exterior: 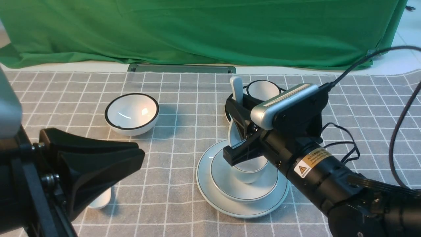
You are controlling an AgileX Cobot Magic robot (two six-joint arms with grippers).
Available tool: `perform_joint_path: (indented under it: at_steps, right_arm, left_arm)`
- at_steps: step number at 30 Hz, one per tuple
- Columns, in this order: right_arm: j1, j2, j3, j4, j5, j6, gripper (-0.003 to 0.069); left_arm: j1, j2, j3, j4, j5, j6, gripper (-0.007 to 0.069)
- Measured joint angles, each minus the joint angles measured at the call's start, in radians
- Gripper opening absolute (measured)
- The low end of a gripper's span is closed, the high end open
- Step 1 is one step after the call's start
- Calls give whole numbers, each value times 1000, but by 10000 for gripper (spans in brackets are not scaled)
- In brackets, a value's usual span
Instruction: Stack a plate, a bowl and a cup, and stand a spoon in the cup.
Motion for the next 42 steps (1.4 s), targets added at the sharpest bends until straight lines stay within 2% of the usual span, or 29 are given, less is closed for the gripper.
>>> perform_joint_path:
  at_steps: [15,18,23,33,38,41,42]
  right_arm:
    - [-8,97,0,-5,55,-14,165]
    - [-13,114,0,-6,54,-39,199]
    - [-29,133,0,5,31,-76,305]
    - [-33,89,1,30,8,-116,330]
    - [-7,-128,1,32,238,-122,325]
    - [-4,-300,1,32,484,-124,288]
    - [-4,-399,1,33,660,-124,252]
  left_arm:
    - [0,0,0,0,10,0,9]
    - [0,0,0,0,10,0,9]
    - [0,0,0,-3,11,0,9]
    - [0,0,0,-3,11,19,9]
    - [0,-2,0,13,11,38,9]
    - [0,-28,20,14,-16,47,9]
    - [0,-68,62,13,-80,49,9]
